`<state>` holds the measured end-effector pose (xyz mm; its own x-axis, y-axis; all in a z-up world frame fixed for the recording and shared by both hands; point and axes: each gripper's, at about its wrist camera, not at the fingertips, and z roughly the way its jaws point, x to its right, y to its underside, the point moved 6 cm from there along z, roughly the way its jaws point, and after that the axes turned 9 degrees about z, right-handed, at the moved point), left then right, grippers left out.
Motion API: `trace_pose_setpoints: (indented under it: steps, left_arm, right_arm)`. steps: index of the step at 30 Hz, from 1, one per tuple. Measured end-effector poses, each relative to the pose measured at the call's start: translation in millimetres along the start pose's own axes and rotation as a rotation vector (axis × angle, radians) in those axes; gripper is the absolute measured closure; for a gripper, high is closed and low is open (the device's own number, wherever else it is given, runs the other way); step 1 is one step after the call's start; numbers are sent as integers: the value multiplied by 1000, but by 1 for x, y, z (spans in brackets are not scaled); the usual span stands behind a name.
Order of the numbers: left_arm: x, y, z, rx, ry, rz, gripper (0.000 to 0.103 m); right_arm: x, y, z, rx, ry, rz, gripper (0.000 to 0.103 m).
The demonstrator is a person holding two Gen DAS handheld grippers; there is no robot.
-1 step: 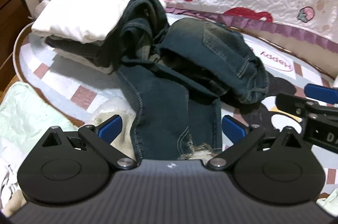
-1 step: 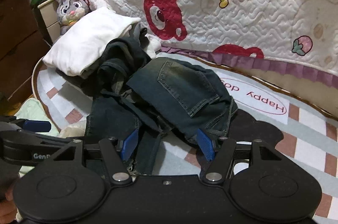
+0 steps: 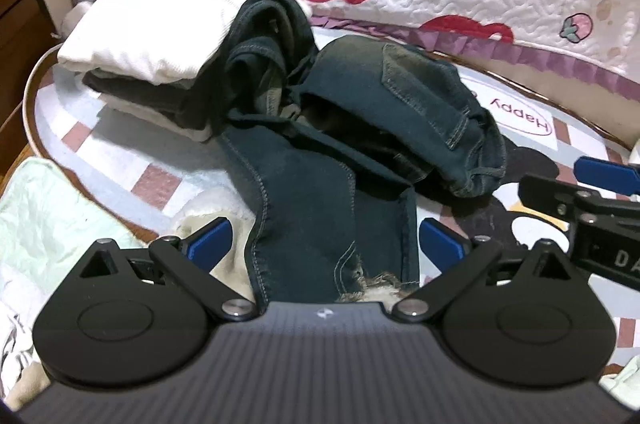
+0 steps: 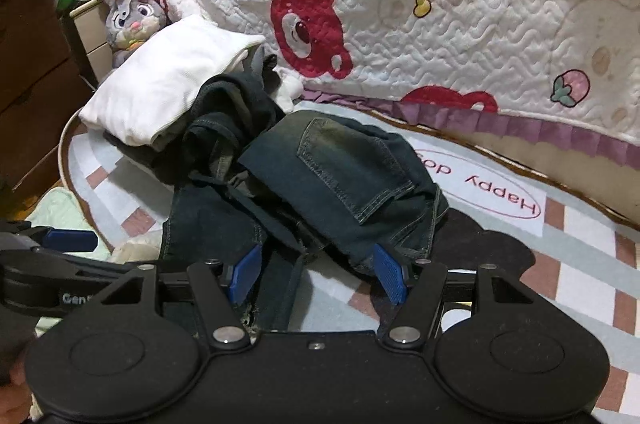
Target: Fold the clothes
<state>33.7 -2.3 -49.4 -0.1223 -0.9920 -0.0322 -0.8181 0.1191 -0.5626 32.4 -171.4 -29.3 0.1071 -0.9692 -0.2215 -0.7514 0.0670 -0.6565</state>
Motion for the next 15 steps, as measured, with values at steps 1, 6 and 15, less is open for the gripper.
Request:
trace_pose_setpoints:
  steps: [1,6,15]
  left_arm:
    - [0,0,0,2,-4,-1,3]
    - [-2,-1,-1,15,-26,-3,3]
    - [-9,-3,-6,53,-26,5,3]
  right_arm:
    - [-1,0,0,0,0,-5,36]
    - [-7,-8,0,-7,1,-43,35]
    - [-22,-1,-4,29,4,-61,34]
